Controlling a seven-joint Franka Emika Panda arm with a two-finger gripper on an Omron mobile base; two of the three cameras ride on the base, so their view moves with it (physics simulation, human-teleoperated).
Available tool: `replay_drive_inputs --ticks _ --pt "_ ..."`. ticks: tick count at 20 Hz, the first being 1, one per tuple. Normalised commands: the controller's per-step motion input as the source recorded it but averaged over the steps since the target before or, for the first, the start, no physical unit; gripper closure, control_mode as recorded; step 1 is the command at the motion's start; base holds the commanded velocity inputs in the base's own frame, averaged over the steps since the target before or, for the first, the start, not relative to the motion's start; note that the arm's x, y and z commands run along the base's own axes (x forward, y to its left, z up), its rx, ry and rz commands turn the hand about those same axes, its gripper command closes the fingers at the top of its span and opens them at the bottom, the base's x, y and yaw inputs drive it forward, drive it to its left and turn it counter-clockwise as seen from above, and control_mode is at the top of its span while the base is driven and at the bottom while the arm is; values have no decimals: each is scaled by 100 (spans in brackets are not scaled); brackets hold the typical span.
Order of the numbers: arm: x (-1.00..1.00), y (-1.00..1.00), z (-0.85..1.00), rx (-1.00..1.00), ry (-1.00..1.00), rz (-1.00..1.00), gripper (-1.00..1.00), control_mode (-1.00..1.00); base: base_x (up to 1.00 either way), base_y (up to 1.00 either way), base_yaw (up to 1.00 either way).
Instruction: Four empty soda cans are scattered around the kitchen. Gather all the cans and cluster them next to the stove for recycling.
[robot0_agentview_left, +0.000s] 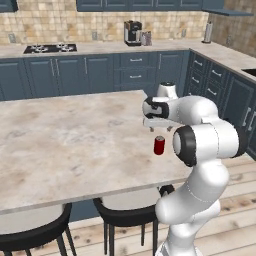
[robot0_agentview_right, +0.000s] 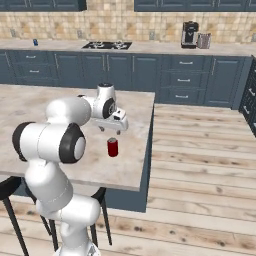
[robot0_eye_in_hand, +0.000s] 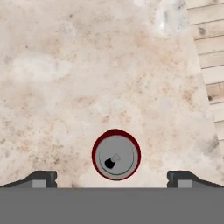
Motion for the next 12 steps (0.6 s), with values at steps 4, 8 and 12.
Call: replay_drive_inputs --ticks 4,8,12 --pt "0 4 -19 0 0 0 -100 -100 0 0 0" --pt "0 0 -52 0 0 1 -100 -100 0 0 0" --pt "0 0 -43 0 0 0 -100 -100 0 0 0"
